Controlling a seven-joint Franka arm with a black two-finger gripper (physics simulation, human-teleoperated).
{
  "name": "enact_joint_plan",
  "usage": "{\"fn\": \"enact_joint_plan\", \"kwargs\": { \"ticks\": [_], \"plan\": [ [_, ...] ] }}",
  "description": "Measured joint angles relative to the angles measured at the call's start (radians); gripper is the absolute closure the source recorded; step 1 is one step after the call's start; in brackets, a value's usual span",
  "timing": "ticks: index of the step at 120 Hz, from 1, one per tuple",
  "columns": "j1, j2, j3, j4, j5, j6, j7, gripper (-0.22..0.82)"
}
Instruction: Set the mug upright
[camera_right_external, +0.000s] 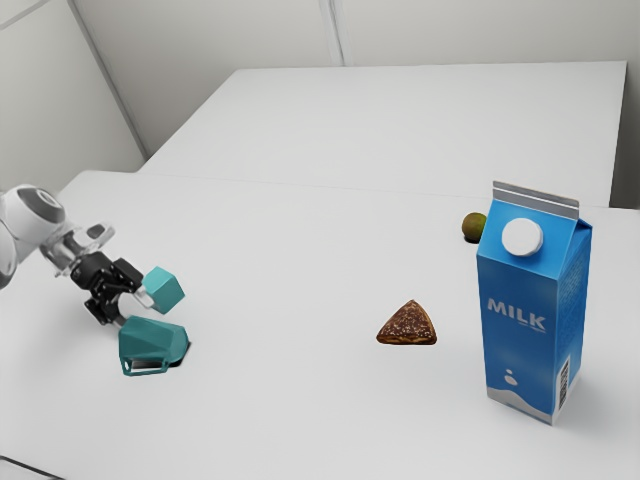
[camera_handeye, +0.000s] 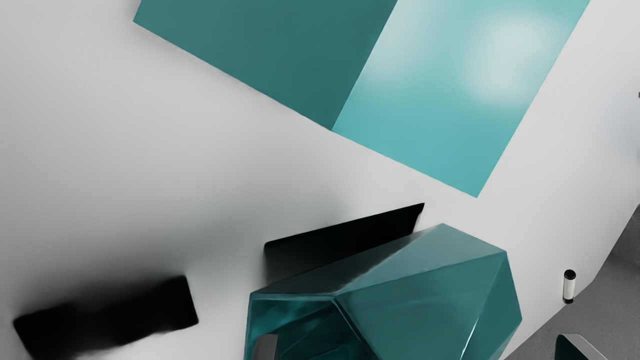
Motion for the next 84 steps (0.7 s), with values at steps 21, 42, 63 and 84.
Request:
{"fn": "enact_joint_plan", "kwargs": {
  "ticks": [21, 42, 63, 84],
  "plan": [
    [-0.005, -0.003, 0.02, -0.044, -0.043, -0.002, -0.013, 0.07],
    [-0.006, -0.01, 0.035, -0.055, -0.069, -0.003, -0.032, 0.25],
    [-0.006, -0.021, 0.037, -0.061, -0.091, -0.009, -0.046, 0.36],
    [-0.006, -0.048, 0.037, -0.079, -0.102, -0.021, -0.055, 0.41]
  ]
}}
